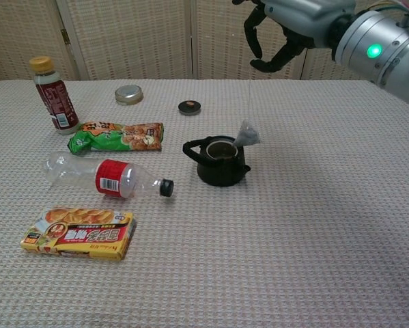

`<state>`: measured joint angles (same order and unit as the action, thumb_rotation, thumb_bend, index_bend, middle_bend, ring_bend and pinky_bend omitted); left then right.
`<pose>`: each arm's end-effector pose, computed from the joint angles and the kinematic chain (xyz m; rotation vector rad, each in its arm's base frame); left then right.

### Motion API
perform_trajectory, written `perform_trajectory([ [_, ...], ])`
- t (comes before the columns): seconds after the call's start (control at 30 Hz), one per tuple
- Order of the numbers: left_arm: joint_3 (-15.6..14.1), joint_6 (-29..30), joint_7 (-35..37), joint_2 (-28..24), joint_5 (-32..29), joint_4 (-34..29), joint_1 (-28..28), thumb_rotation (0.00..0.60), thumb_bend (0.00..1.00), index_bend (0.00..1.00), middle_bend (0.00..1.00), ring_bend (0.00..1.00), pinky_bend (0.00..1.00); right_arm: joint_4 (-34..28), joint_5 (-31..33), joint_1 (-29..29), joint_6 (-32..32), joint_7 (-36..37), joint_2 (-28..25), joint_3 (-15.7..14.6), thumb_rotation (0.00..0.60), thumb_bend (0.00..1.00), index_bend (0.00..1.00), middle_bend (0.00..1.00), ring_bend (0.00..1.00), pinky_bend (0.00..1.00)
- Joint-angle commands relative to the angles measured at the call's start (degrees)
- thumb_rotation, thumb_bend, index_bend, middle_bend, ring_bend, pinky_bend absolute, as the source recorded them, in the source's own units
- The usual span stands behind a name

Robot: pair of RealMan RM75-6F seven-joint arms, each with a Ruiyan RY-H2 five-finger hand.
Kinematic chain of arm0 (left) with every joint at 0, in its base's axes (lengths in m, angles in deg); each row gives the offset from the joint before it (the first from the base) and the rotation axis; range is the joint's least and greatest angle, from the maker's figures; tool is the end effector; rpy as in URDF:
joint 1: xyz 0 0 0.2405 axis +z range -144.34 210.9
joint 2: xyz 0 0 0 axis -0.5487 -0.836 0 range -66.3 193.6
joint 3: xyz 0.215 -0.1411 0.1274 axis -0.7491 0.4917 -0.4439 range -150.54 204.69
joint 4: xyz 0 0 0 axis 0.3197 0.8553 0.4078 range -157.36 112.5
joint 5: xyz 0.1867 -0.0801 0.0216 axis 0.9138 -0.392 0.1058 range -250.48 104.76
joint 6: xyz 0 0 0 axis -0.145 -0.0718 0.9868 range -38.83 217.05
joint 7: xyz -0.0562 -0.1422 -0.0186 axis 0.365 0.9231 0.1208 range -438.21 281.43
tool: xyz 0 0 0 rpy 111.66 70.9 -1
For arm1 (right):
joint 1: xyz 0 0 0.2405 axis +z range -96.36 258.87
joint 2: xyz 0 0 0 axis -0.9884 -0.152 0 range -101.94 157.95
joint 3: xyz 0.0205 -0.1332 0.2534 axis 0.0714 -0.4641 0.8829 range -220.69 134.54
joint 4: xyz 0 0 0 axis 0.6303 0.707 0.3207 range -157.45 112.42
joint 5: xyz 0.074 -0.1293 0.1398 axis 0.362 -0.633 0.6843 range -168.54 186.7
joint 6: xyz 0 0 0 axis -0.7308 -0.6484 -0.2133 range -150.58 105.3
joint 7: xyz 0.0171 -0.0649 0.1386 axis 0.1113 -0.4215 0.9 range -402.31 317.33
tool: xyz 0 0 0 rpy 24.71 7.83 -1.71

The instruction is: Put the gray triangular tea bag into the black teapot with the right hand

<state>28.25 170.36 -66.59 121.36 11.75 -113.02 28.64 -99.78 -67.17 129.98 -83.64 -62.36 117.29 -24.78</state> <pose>-0.3589 0.1859 0.2103 -1.3640 -1.0311 -0.8785 -0.0964 -0.4241 0.0346 1.7883 -0.5055 1.1708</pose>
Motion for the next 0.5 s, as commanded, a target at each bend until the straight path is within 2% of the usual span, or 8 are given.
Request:
perform_trajectory([
  [0.03,-0.23,-0.1,0.11,-0.07,0.25,-0.02,0.01,0.6,0.13,0.0,0.0,0.0,0.07,1.38,0.24,1.14,0.2,0.65,1.2,0.51,0.6,0.3,0.67,0.07,0.0,0.0],
  [0.5,-0.24,0.08,1.0,-0.16,0.27,0.53,0.11,0.6,0.13,0.0,0.0,0.0,0.07,6.26,-0.11,5.17,2.09,1.97,5.45,-0.19,0.6,0.29,0.67,0.07,0.0,0.0],
])
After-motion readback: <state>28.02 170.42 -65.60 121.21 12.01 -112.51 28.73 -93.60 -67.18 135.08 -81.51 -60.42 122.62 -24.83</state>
